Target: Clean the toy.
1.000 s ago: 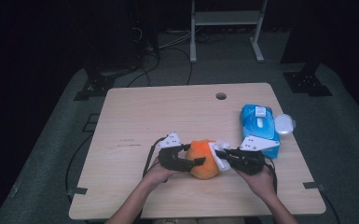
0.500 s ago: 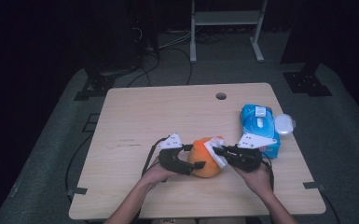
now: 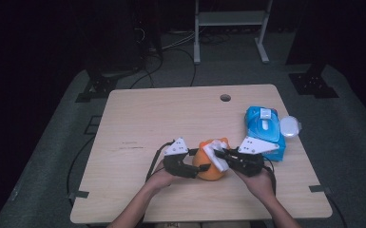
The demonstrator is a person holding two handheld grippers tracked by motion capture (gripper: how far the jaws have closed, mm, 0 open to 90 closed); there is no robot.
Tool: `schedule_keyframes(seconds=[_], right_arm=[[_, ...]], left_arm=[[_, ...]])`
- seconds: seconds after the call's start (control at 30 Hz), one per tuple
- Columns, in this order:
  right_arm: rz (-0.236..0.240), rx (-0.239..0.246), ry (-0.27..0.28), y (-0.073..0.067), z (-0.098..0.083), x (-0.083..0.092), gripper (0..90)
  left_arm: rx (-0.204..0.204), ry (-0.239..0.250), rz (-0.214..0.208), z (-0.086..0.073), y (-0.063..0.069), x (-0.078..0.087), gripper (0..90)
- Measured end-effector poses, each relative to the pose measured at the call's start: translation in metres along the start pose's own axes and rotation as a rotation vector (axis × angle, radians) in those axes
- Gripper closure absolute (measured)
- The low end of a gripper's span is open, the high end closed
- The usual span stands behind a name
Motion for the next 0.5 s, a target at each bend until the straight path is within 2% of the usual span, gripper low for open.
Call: schedule_keyframes(seconds=[0.13,0.23,0.33,0.5], right_arm=[[-0.038,-0.027,-0.017,0.016,-0.009,0.005,83.8],[-0.045,-0.051,-0.029,0.022,-0.017,0.008,83.9],[-0.033,-0.059,-0.027,0.016,-0.018,0.009,83.8],[0.022,-0.045,-0.003,-0.001,-0.006,0.007,83.8]], left_arm=[[0.011,0.007,-0.001,0.0,-0.002,0.0,30.7],[0.015,0.009,-0.001,0.0,-0.003,0.001,30.5],[0.016,0.006,-0.003,-0.001,-0.001,0.0,30.3],[0.003,0.005,-0.012,-0.001,0.001,-0.001,30.7]])
Point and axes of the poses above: each handheld gripper's, and its own axes: x roughly backward along the jaws, z roughly out of its top, y roughly to its right, the point moved 7 cm from there along -x, roughly forward along the jaws, and after that the axes turned 8 degrees about -z, right-handed, at the moved point
